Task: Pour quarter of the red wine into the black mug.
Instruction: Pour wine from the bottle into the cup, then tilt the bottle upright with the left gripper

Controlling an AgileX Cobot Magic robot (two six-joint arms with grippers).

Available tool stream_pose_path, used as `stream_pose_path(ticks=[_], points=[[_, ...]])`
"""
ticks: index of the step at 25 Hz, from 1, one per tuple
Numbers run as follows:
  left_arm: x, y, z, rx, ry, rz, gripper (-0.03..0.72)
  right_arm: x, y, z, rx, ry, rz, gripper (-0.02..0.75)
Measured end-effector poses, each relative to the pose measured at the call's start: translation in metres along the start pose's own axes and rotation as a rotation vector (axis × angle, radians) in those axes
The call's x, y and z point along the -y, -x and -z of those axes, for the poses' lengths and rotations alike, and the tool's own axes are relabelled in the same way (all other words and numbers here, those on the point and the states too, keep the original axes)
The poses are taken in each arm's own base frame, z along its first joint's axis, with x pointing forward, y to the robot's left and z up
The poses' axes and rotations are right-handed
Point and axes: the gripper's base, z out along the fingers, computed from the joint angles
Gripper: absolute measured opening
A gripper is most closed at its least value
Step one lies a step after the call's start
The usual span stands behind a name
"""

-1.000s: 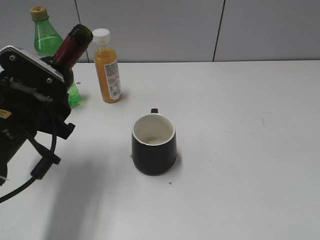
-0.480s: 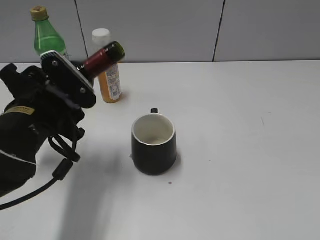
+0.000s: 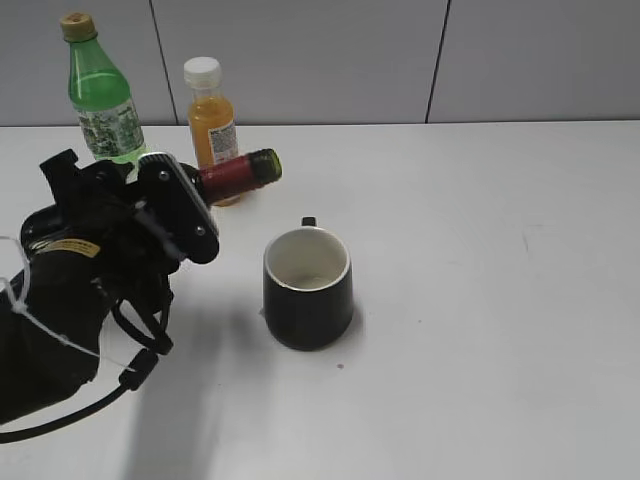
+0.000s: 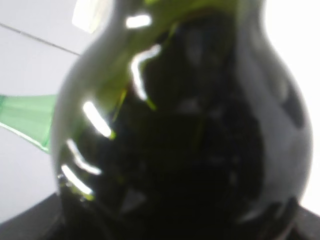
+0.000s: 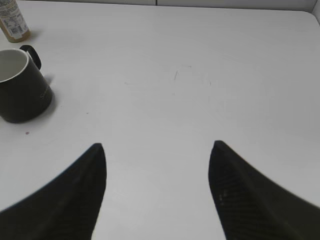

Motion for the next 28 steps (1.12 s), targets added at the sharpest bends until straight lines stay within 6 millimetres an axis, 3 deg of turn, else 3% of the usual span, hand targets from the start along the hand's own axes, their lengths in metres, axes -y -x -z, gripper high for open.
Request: stream_pose_path(ticks=[16,28], points=[[0.019,0.001,-0.011,0.013,0.011,-0.234,0.54,0.0,0.0,0.0,0.0,0.0,0.0,0.494],[0.018,0.007,-0.016,0.018,0.051,-0.38,0.54,0.0,0.0,0.0,0.0,0.0,0.0,0.494]])
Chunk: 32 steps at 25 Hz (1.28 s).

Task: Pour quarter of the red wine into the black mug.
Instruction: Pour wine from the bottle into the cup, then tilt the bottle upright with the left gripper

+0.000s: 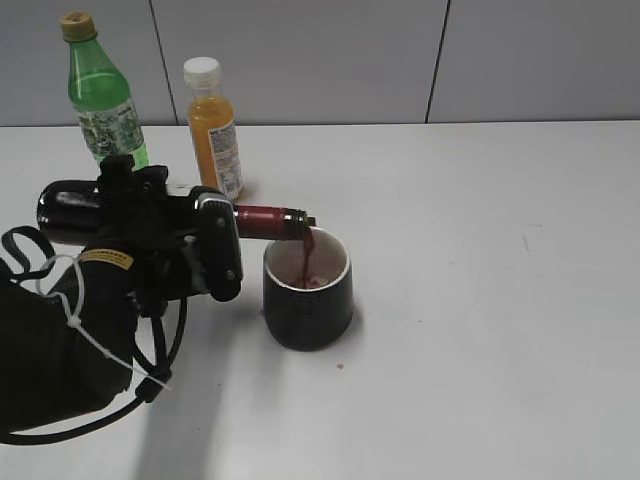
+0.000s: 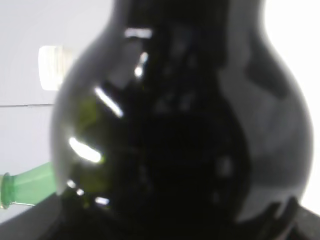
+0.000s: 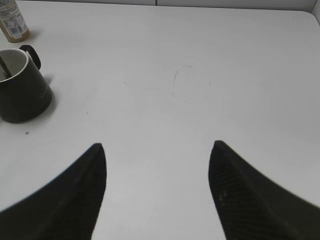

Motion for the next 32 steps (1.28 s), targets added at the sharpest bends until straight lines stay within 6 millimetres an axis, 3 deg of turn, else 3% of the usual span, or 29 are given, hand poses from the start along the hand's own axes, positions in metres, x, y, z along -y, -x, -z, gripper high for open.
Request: stream_pose_path(ticks=[32], points=[[-0.0035,-0.0017,-0.0001,-0.018,0.037,-0.053,0.54,0.0,0.0,0.0,0.0,0.0,0.0,0.494]])
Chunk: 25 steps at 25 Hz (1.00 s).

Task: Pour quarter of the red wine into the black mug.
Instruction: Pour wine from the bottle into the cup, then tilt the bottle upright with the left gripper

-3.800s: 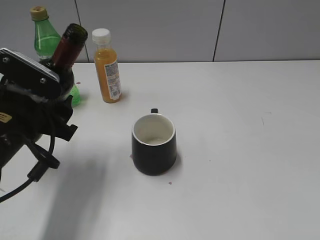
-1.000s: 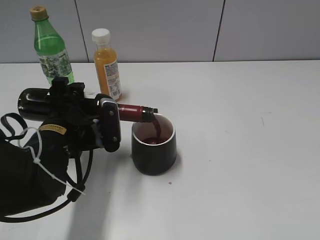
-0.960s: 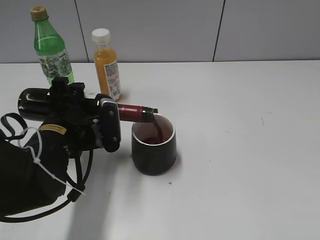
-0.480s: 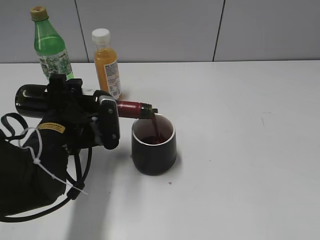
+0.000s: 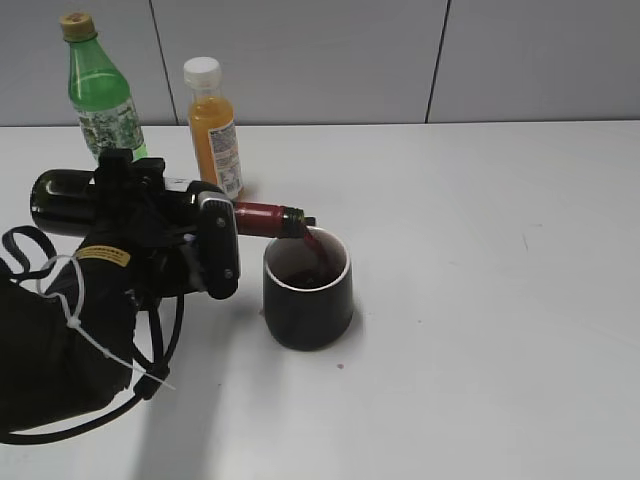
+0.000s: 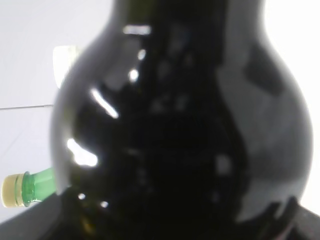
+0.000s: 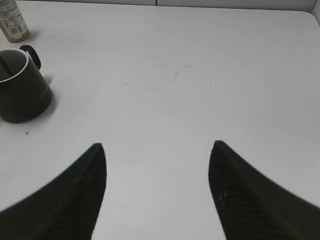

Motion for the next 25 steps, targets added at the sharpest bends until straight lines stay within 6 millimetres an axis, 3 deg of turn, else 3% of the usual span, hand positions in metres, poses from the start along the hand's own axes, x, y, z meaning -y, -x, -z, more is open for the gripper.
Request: stream_pose_path(ticks=[7,25], points=[[0.0,0.0,0.0,0.004,0.0,0.109,0.54,0.0,0.0,0.0,0.0,0.0,0.0,0.494],[0.001,0.016,0.001,0.161,-0.069,0.678,0.54,0.0,0.0,0.0,0.0,0.0,0.0,0.494]])
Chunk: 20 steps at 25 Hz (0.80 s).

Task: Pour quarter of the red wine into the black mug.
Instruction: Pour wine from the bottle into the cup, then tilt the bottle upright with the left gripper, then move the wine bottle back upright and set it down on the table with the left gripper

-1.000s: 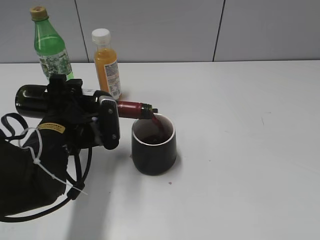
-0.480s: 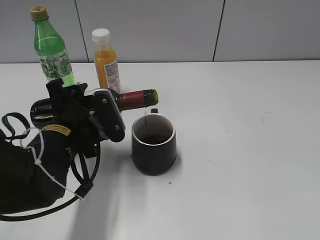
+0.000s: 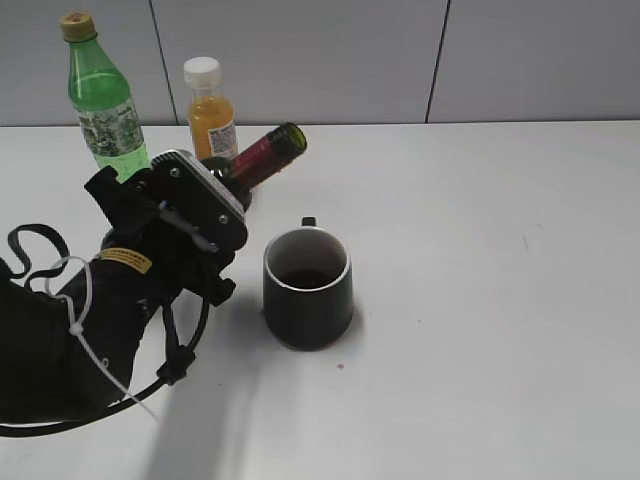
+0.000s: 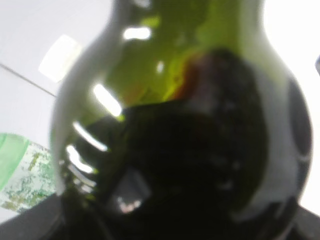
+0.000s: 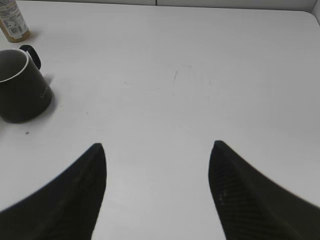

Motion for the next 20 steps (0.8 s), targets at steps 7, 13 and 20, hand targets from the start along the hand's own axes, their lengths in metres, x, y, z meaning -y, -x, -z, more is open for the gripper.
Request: stream_pose_path(ticks=[7,13,20], points=[[-0.006,0.001,-0.004,0.045,0.024,0.261,0.54,0.0,0.0,0.0,0.0,0.0,0.0,0.494],[-0.023,0.002,-0.01,0.106,0.011,0.488,0.54,0.0,0.0,0.0,0.0,0.0,0.0,0.494],[-0.045,-0.004,-0.025,0.235,-0.132,0.736,0.54,0.0,0.0,0.0,0.0,0.0,0.0,0.494]])
